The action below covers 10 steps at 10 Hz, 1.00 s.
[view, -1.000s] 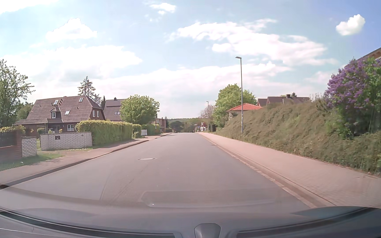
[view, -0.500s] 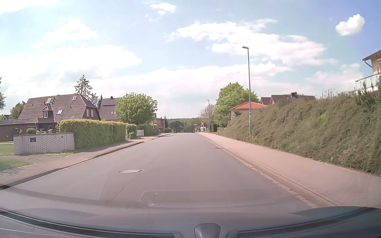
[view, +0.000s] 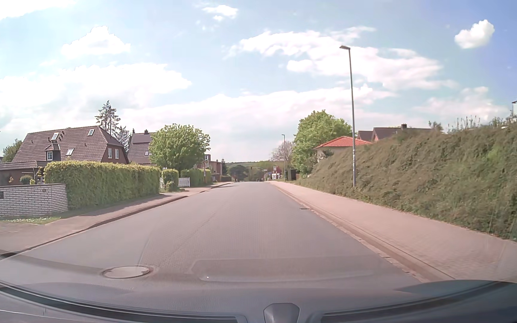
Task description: Follow the waypoints while adhering to traffic rules and regulations
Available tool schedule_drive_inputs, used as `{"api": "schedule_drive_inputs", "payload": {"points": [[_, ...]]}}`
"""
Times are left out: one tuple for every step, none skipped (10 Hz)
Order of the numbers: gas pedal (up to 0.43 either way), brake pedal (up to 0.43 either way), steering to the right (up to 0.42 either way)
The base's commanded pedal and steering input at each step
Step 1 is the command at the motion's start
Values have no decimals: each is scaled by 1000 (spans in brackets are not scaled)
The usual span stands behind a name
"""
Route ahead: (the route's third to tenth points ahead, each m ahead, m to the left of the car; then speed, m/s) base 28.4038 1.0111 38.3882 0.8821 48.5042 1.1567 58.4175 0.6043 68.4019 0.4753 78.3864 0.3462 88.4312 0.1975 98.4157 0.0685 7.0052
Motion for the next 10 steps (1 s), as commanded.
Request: {"api": "schedule_drive_inputs", "payload": {"points": [[59,0,-3],[59,0,-3],[59,0,-3],[59,0,-5],[59,0,-6],[59,0,-7],[59,0,-7],[59,0,-7],[59,0,-6],[59,0,-5]]}}
